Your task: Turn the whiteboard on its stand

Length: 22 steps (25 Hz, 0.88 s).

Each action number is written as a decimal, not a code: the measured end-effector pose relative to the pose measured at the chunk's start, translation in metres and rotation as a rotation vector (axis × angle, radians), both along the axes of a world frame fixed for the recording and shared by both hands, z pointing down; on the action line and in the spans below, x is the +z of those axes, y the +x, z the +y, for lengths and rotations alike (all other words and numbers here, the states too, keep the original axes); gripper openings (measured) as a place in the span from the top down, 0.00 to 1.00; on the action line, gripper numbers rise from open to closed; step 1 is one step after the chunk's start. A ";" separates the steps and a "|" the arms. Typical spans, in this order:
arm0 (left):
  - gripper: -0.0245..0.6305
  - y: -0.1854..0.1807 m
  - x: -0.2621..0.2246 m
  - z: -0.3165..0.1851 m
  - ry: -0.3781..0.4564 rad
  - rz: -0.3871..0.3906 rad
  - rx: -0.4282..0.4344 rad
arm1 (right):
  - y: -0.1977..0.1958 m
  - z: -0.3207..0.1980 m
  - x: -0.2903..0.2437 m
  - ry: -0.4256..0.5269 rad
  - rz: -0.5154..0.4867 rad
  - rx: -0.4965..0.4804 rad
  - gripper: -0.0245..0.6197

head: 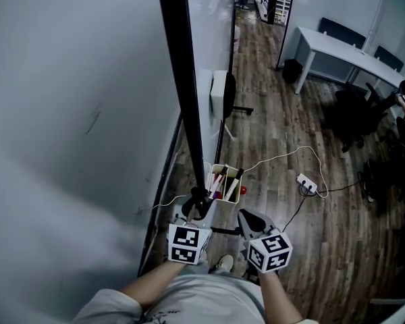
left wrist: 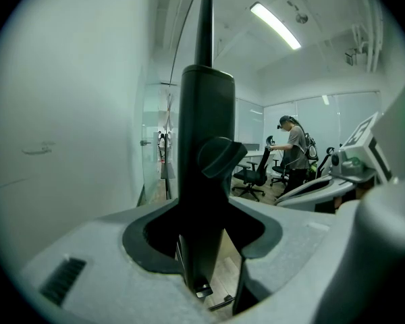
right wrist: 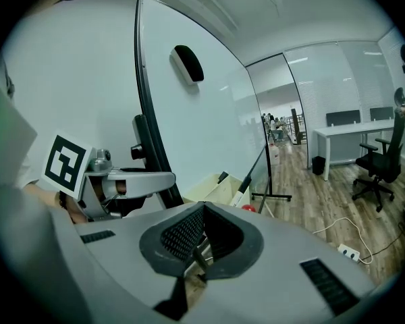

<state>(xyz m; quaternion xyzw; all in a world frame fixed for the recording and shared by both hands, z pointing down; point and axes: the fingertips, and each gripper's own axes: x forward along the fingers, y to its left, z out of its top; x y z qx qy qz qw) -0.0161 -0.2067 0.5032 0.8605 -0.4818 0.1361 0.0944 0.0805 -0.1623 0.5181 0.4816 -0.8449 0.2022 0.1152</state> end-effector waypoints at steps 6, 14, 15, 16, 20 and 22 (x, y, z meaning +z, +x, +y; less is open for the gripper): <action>0.66 0.000 -0.002 0.001 -0.010 -0.004 -0.012 | -0.002 0.001 -0.004 0.005 -0.005 -0.005 0.97; 0.66 -0.003 -0.001 0.009 -0.038 -0.002 0.012 | -0.006 0.001 -0.002 0.006 -0.010 -0.011 0.97; 0.66 -0.005 -0.001 0.012 -0.040 -0.002 0.011 | -0.007 0.001 -0.002 0.006 -0.011 -0.013 0.97; 0.66 -0.006 -0.001 0.014 -0.043 -0.002 0.009 | -0.008 0.002 -0.002 0.006 -0.013 -0.014 0.97; 0.66 -0.011 0.002 0.022 -0.062 -0.003 0.006 | -0.012 0.004 -0.001 0.002 -0.019 -0.022 0.97; 0.67 -0.014 0.003 0.027 -0.064 -0.013 0.005 | -0.014 0.005 0.001 -0.001 -0.019 -0.028 0.97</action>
